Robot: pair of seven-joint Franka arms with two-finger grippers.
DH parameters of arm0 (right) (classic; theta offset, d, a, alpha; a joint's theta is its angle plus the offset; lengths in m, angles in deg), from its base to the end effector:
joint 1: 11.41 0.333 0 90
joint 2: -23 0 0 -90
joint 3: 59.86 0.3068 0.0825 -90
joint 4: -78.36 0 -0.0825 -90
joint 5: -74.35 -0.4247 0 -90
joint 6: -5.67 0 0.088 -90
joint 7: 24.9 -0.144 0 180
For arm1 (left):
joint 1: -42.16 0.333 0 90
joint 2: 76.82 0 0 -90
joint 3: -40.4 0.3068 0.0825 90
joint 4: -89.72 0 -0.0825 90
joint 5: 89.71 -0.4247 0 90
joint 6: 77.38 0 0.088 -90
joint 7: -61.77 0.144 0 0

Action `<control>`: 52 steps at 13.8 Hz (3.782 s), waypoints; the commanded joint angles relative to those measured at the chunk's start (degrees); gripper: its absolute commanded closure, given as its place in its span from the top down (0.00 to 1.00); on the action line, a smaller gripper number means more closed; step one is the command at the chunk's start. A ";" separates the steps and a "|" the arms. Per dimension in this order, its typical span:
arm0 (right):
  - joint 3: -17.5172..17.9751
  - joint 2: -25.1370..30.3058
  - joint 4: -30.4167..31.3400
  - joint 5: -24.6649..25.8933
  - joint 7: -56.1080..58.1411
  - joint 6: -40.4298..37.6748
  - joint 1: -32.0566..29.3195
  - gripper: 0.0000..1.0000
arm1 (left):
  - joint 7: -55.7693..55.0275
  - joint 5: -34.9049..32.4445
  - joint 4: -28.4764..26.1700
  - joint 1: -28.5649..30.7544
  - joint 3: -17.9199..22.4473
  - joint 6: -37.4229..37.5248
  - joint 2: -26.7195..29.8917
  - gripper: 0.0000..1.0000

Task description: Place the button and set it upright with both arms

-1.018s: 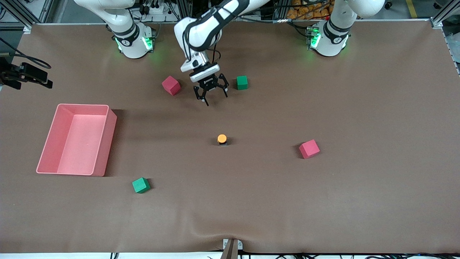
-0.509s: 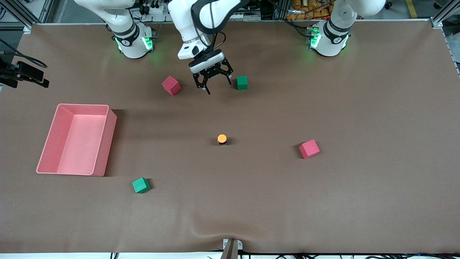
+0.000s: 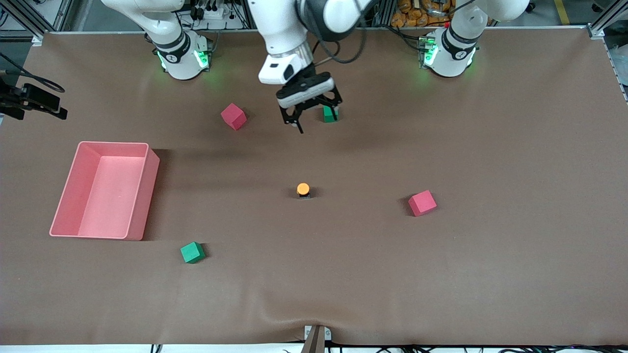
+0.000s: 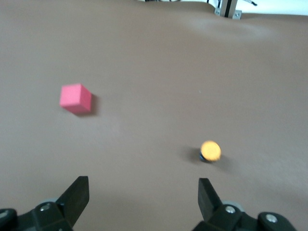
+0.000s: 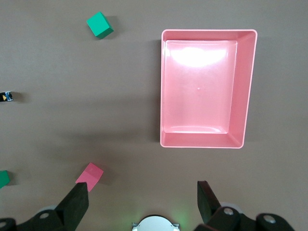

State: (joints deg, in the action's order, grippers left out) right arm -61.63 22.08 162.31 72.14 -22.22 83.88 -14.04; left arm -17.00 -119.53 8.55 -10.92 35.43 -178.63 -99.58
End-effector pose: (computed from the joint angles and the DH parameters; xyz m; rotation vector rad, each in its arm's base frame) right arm 0.5725 -0.0378 0.6055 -3.0916 0.0377 0.1759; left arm 0.4356 -0.5667 0.4286 -2.8388 -0.3603 -0.6194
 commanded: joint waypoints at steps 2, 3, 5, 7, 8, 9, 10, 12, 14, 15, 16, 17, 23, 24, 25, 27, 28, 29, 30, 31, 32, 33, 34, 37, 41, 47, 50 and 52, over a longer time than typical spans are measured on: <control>0.62 1.00 0.60 -0.78 -0.92 0.20 -0.62 1.00 | 16.68 7.05 0.91 10.16 -0.91 -0.35 3.52 1.00; 0.62 1.00 0.60 -0.78 -0.92 0.20 -0.62 1.00 | 20.20 8.54 1.97 12.02 -0.83 -0.35 3.52 1.00; 0.62 1.00 0.42 -0.78 -0.92 0.11 -0.62 1.00 | 27.93 9.35 2.33 16.40 -1.17 -0.44 3.87 1.00; 0.62 1.00 0.42 -0.78 -0.92 0.11 -0.62 1.00 | 34.97 12.41 2.77 20.63 -1.18 -0.53 4.22 1.00; 0.62 1.00 0.42 -0.78 -0.84 0.11 -0.62 1.00 | 38.75 13.47 3.12 22.65 -1.18 -0.62 4.39 1.00; 0.62 1.00 0.33 -0.78 -0.83 0.19 -0.62 1.00 | 42.09 14.44 3.21 24.24 -1.00 -0.79 4.74 1.00; 0.62 1.00 0.16 -0.78 -0.83 0.20 -0.62 1.00 | 45.43 16.19 3.39 26.69 -1.00 -1.84 4.75 1.00; 0.62 1.00 0.07 -0.78 -0.83 -0.15 -0.62 1.00 | 52.02 20.14 3.48 30.56 -0.74 -2.38 4.83 1.00; 0.62 1.00 0.07 -0.78 -0.83 -0.33 -0.62 1.00 | 58.44 23.57 3.47 34.95 -0.83 -2.38 5.36 1.00; 0.62 1.00 0.07 -0.78 -0.83 -0.33 -0.62 1.00 | 61.08 24.89 3.47 36.63 -0.74 -2.38 5.36 1.00; 0.71 1.00 0.07 -0.78 -0.83 -0.24 -0.62 1.00 | 62.76 25.86 3.47 38.12 -0.82 -2.38 5.45 1.00; 0.62 1.00 0.07 -0.78 -0.83 -0.16 -0.62 1.00 | 63.91 26.40 3.47 39.53 -0.74 -2.38 5.54 1.00; 0.88 1.09 -0.46 -0.78 -0.83 -0.16 -0.62 1.00 | 74.80 31.15 3.30 47.27 -0.21 -0.28 8.17 1.00; 0.88 1.09 -0.46 -0.78 -0.83 -0.07 -0.62 1.00 | 77.52 31.15 3.30 48.24 -0.21 1.56 9.31 1.00; 0.80 1.09 -0.46 -0.86 -0.83 -0.07 -0.62 1.00 | 78.33 31.23 3.30 48.59 -0.12 3.75 10.62 1.00; 0.80 1.09 -0.46 -0.86 -0.83 0.11 -0.62 1.00 | 78.69 31.06 3.30 49.47 -0.03 7.54 12.91 1.00; 0.80 1.09 -0.55 -0.95 -0.92 0.28 -0.62 1.00 | 78.69 31.06 3.30 49.39 0.66 9.30 14.05 1.00; 0.80 1.09 -0.55 -0.86 -0.92 0.37 -0.62 1.00 | 78.69 31.23 3.21 49.13 2.24 11.58 15.37 1.00; 0.71 1.09 -0.63 -0.86 -0.92 0.37 -0.62 1.00 | 79.03 31.50 3.12 49.04 3.56 14.38 16.86 1.00; 0.71 1.09 -0.64 -0.86 -0.92 0.37 -0.71 1.00 | 80.69 32.63 2.86 49.30 4.44 16.41 18.09 1.00; 0.62 1.09 -0.64 -0.95 -0.92 0.37 -0.80 1.00 | 83.84 34.03 2.16 49.30 6.01 18.87 19.93 1.00; 0.71 1.00 -0.64 -0.95 -0.92 0.37 -0.80 1.00 | 83.78 36.14 0.85 49.21 7.34 20.46 21.78 1.00; 0.71 1.00 -0.64 -0.95 -0.92 0.37 -0.71 1.00 | 83.61 36.24 -0.55 49.30 7.52 20.48 23.45 1.00; 0.62 1.00 -0.55 -0.95 -0.92 0.37 -0.80 1.00 | 84.48 35.55 -3.46 50.09 8.49 20.65 25.83 1.00; 0.62 0.83 -0.55 -0.95 -0.92 0.46 -0.89 1.00 | 83.96 30.37 -7.34 50.00 7.97 20.13 30.15 1.00; 0.53 0.74 -0.55 -1.04 -0.83 0.46 -0.97 1.00 | 85.01 29.74 -6.29 50.00 7.35 18.37 26.72 1.00; 0.45 0.83 -0.55 -1.04 -0.83 0.46 -1.06 1.00 | 83.79 29.91 -6.28 50.00 7.35 17.84 25.59 1.00; 0.45 0.65 -0.55 -0.95 -0.75 0.46 -1.15 1.00 | 83.79 29.66 -6.19 50.18 7.61 17.49 24.17 1.00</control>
State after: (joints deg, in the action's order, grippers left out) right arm -61.68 22.54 161.81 72.13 -22.32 84.26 -14.06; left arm 66.70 -90.08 1.94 38.79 43.09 -160.35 -74.21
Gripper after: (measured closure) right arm 0.000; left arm 0.000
